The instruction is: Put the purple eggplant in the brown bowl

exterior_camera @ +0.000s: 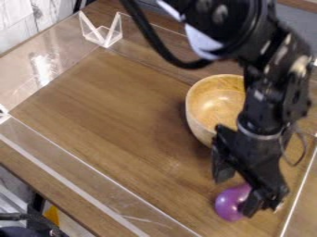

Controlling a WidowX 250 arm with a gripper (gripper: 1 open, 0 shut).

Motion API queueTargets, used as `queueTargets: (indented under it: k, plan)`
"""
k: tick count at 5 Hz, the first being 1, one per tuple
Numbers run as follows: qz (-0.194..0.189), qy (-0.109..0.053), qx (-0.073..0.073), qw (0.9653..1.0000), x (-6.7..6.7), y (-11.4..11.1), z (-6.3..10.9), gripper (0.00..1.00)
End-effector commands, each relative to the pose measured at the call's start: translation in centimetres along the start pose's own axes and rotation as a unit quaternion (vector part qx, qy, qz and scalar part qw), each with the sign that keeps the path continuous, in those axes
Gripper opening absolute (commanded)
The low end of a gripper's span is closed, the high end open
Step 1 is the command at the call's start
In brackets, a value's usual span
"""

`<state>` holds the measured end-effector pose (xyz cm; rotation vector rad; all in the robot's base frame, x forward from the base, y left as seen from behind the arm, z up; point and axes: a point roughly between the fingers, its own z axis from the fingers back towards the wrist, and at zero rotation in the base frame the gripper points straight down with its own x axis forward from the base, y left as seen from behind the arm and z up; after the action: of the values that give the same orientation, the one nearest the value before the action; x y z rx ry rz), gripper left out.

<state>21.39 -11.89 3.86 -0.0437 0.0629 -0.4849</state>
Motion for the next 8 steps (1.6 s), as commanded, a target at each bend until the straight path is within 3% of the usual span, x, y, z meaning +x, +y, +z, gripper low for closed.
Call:
queueTargets:
  k: [1, 2, 8]
  plan:
    - [-0.015, -0.015, 0.002, 0.9998, 0.62, -0.04, -0.06, 1.0]
    - [-0.014, -0.016, 0.003, 0.9998, 0.8, 0.1, -0.47, 0.0]
    - [-0.022, -0.023, 0.019, 0.9993, 0.97, 0.47, 0.44, 0.0]
